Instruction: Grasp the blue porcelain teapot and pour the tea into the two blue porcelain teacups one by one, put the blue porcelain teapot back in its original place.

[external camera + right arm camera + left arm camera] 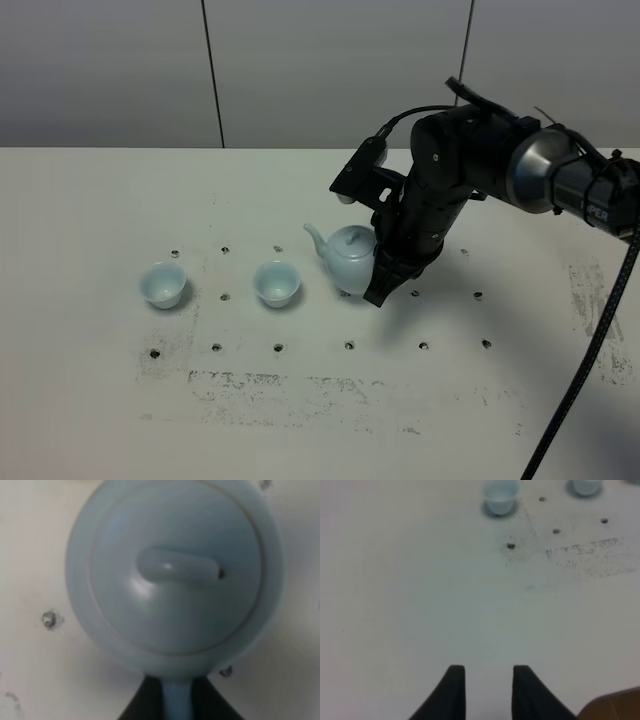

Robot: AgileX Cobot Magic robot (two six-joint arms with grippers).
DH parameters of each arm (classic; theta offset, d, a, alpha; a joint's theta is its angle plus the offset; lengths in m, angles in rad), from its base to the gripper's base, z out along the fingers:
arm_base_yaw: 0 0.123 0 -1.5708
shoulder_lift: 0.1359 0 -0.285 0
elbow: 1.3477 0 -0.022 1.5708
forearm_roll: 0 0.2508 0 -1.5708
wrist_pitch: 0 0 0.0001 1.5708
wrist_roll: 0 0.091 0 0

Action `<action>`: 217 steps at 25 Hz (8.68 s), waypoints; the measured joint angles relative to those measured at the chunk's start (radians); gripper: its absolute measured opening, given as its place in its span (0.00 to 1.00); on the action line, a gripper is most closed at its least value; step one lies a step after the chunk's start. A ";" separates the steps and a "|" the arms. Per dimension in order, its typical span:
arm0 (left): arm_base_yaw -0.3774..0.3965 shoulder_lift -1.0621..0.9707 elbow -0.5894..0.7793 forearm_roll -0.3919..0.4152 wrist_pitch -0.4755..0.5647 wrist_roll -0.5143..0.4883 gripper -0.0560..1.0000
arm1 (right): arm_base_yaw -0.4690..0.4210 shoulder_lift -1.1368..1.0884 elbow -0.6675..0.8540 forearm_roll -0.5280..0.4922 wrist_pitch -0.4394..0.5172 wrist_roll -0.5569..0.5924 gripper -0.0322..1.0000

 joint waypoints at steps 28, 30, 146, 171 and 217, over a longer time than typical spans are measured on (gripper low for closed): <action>0.000 0.000 0.000 0.000 -0.001 0.000 0.33 | 0.129 0.296 -0.691 -0.035 0.077 -0.334 0.09; 0.000 0.000 0.000 0.000 -0.001 0.000 0.33 | 0.143 0.311 -0.693 -0.073 0.074 -0.370 0.09; 0.000 0.000 0.000 -0.001 -0.001 0.000 0.33 | 0.419 0.425 -0.694 -0.914 -0.043 -0.659 0.09; 0.000 0.000 0.000 -0.001 -0.001 0.000 0.33 | 0.419 0.415 -0.694 -0.883 -0.047 -0.652 0.09; 0.000 0.000 0.000 -0.001 -0.001 0.000 0.33 | 0.420 -0.054 -0.116 0.047 -0.115 0.509 0.09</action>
